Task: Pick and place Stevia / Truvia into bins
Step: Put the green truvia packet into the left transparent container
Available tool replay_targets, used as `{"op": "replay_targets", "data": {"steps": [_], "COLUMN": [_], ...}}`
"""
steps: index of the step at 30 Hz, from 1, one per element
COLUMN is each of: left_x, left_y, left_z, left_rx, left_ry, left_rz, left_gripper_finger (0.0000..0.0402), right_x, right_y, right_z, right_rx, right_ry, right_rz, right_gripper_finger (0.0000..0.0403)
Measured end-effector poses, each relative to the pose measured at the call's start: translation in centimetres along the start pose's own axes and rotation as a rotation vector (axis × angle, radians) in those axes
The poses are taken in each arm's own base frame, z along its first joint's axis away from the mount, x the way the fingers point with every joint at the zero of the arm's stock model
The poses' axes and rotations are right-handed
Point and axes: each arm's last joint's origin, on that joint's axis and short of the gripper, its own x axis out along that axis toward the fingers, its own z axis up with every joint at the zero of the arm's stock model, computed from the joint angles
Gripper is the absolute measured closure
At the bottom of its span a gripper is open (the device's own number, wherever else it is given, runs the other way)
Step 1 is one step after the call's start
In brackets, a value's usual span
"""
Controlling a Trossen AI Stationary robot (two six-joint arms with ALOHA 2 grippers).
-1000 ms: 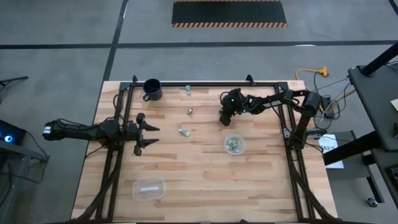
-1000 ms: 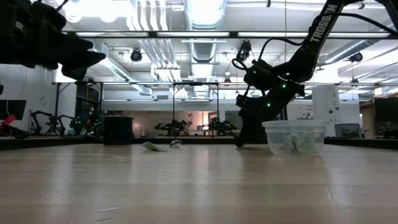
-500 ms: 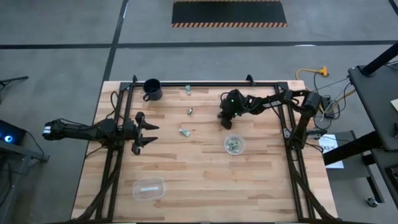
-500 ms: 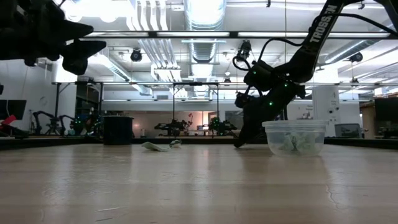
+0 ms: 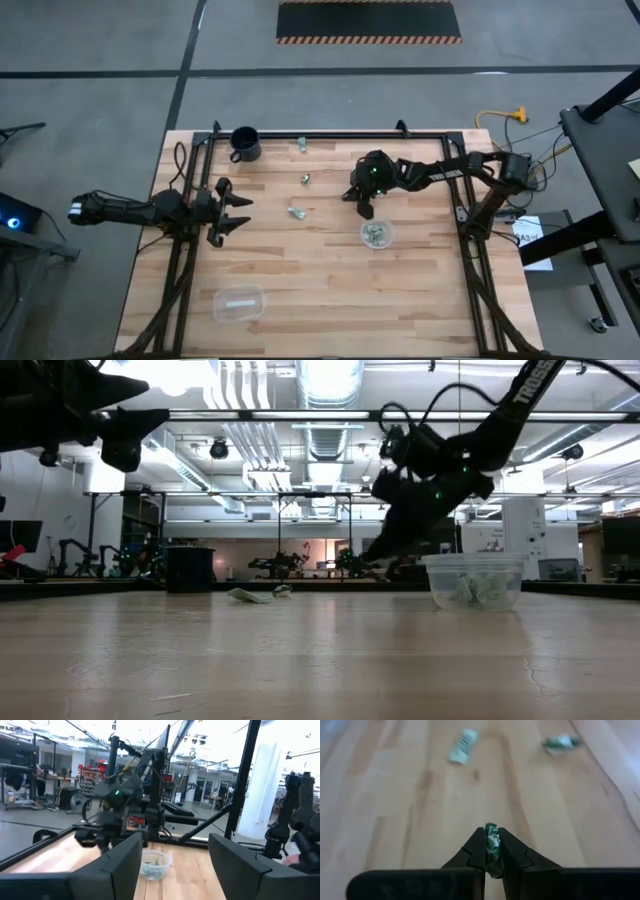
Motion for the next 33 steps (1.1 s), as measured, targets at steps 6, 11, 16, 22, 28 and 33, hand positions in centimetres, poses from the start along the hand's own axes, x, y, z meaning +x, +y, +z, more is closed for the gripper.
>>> {"op": "replay_targets", "data": {"steps": [6, 11, 16, 22, 28, 33], "left_x": [0.0, 0.0, 0.1, 0.3, 0.7, 1.1], "left_y": [0.0, -0.1, 0.0, -0.1, -0.3, -0.2], "left_z": [0.0, 0.3, 0.1, 0.5, 1.3, 1.3], "left_rx": [0.0, -0.027, -0.104, -0.165, -0.285, -0.304], "left_ry": [-0.002, -0.03, -0.011, -0.05, -0.136, -0.155], "left_rz": [0.0, -0.01, -0.01, -0.023, -0.051, -0.034], "left_gripper_finger": [0.0189, 0.0189, 0.0189, 0.0189, 0.0189, 0.0189], "right_x": [-1.1, -1.9, -1.8, -1.5, -1.1, -0.9], "right_y": [2.2, 3.6, 4.8, 6.6, 9.2, 11.2], "right_z": [1.6, 2.6, 2.8, 3.5, 4.4, 5.1], "right_rx": [-0.083, -0.124, -0.157, -0.295, -0.492, -0.614], "right_ry": [-0.066, -0.11, -0.119, -0.14, -0.173, -0.184], "right_rz": [0.033, 0.058, 0.151, 0.171, 0.173, 0.077], "right_gripper_finger": [0.0385, 0.0385, 0.0358, 0.0377, 0.0384, 0.0384]}}
